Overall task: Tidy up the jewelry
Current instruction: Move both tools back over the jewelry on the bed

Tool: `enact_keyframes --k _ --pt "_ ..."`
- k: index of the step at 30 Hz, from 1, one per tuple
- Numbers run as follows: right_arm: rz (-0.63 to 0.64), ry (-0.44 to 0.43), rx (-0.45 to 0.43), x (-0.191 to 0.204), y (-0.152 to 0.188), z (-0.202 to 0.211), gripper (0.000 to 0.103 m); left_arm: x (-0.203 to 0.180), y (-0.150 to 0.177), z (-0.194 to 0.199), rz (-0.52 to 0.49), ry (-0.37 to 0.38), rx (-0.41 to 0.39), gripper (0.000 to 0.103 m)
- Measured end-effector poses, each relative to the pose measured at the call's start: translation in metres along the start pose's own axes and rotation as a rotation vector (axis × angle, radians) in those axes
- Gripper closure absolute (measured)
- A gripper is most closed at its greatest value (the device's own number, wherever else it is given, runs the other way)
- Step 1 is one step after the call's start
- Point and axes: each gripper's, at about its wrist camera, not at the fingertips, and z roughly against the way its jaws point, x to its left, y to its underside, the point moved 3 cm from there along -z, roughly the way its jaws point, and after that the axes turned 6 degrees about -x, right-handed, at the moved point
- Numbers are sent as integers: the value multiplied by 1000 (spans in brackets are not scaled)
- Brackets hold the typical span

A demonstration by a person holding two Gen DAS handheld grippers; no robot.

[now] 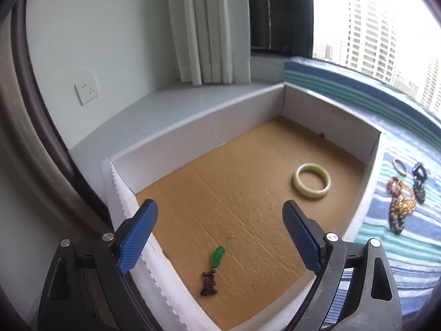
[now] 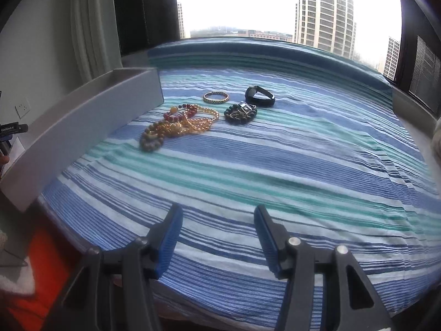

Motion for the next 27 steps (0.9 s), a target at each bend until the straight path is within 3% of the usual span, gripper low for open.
enact_keyframes --k 2,7,12,20,27 --pt "-6 14 2 -2 3 -1 20 -14 -4 22 0 63 -53 3" --pt "-36 53 32 -10 11 -10 19 -71 1 62 -28 318 -78 2" --pt "-47 72 50 -16 17 -16 19 -149 34 71 -121 525 10 1" --pt "-83 99 82 -32 28 -24 19 -257 112 32 -365 560 204 2" --pt "-99 119 86 -42 34 -26 19 -278 142 6 -429 510 282 2"
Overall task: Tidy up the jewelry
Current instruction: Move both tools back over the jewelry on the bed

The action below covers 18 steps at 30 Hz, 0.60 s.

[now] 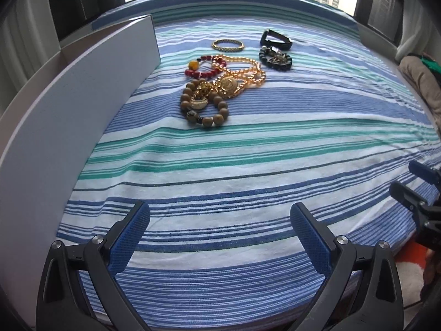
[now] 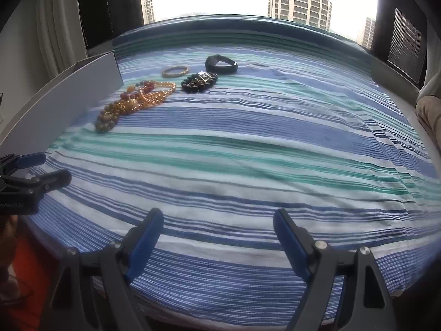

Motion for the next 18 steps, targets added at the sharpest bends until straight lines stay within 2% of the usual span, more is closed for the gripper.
enact_keyframes --k 5,10,14,16,18 --pt "-5 10 1 -4 0 -3 19 3 9 -18 31 -15 75 1" --pt "-17 -17 -1 -5 -4 -4 19 3 11 -16 41 -13 49 0" --pt "-10 -150 16 3 -28 -9 19 3 11 -16 34 -8 37 0" --pt "-8 -237 15 10 -55 -16 19 3 12 -15 27 -4 25 0" --pt "-12 -286 22 19 -87 -31 20 3 12 -15 23 -1 18 0"
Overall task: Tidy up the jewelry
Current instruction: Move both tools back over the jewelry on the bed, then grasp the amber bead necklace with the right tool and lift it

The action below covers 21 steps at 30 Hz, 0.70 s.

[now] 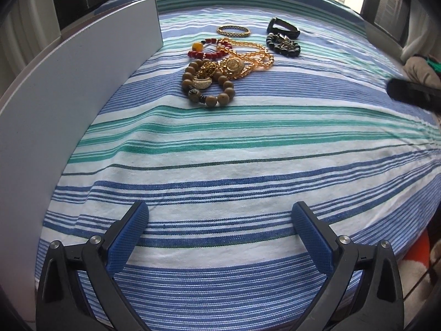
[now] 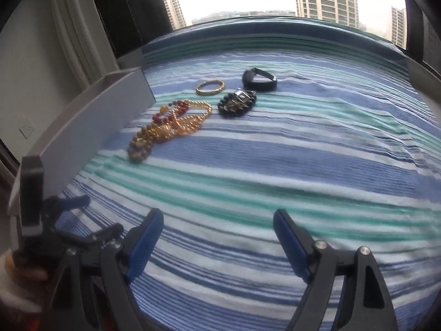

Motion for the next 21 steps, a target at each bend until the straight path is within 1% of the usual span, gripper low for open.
enact_keyframes --k 2,3,4,5,6,7,10,12,14,15,16,17,19,21 --pt "25 -33 16 10 -35 -26 21 0 0 0 -4 3 -1 0" --pt "48 -48 27 16 -51 -43 37 1 1 1 -7 5 -1 0" --pt "65 -62 54 23 -65 -62 48 1 1 1 -10 8 1 0" --pt "71 -75 83 30 -77 -81 66 2 1 1 -14 11 2 0" --pt "68 -96 113 37 -87 -101 69 2 2 2 -17 14 4 0" --pt "74 -110 143 44 -94 -119 69 2 2 2 -19 16 4 0" --pt "137 -108 208 68 -103 -162 69 3 4 3 -23 20 3 0" --pt "178 -56 244 79 -101 -183 69 3 4 3 -27 23 0 0" --pt "212 -26 273 85 -97 -197 69 3 3 4 -28 24 -3 0" --pt "223 -18 281 87 -96 -200 75 2 3 4 -27 24 -5 0" --pt "240 -3 270 88 -96 -199 80 2 2 4 -27 25 -8 0" --pt "239 -2 277 88 -96 -197 95 2 2 4 -27 25 -11 0" --pt "205 -14 243 84 -97 -184 95 1 2 5 -27 26 -16 0" --pt "177 -39 188 79 -101 -160 95 0 3 7 -26 26 -22 0"
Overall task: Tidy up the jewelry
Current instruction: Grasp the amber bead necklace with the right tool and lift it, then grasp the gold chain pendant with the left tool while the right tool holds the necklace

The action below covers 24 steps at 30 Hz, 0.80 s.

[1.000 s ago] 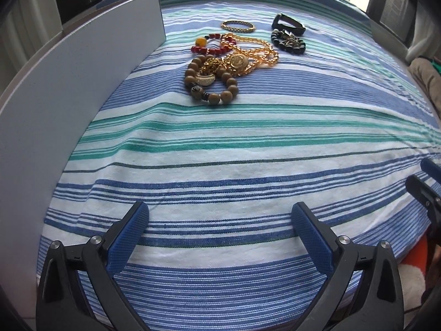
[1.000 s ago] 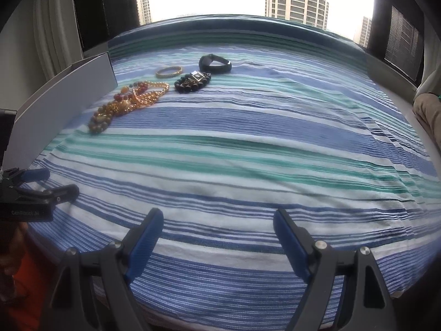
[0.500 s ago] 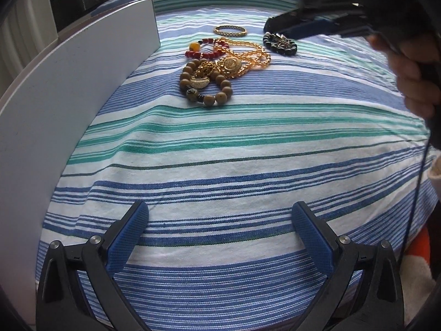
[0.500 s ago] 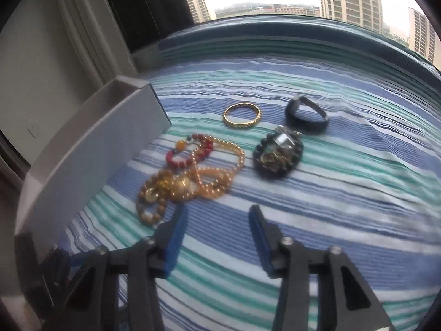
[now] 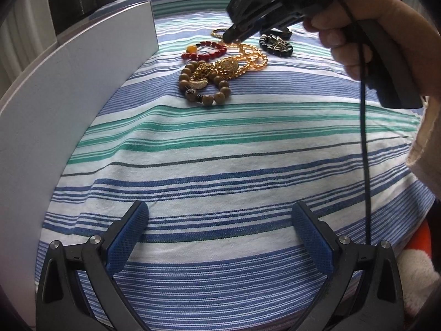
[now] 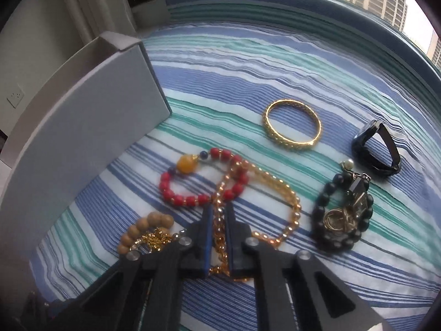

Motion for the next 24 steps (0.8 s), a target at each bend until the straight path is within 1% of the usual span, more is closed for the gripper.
enact_keyframes --k 4,8,12,15,17,19,21,24 --pt "-49 -78 -135 -4 0 67 95 0 1 1 6 -4 -1 0" --pt "-78 -136 -265 -7 -2 131 95 0 0 0 8 -5 4 0" --pt "-89 -160 -382 -6 -10 183 95 2 -2 -2 7 0 21 0" --pt "-89 -173 -455 -7 -22 210 95 3 -1 -2 7 5 30 0" --pt "-80 -176 -496 -5 -23 230 95 4 -1 0 16 21 36 1" --pt "-76 -184 -520 -3 -21 244 95 8 -5 4 49 61 34 1" --pt "-70 -184 -536 -3 -15 255 95 13 -11 11 83 96 13 1" --pt "-86 -171 -551 -9 -5 264 95 17 -21 19 87 112 -19 1"
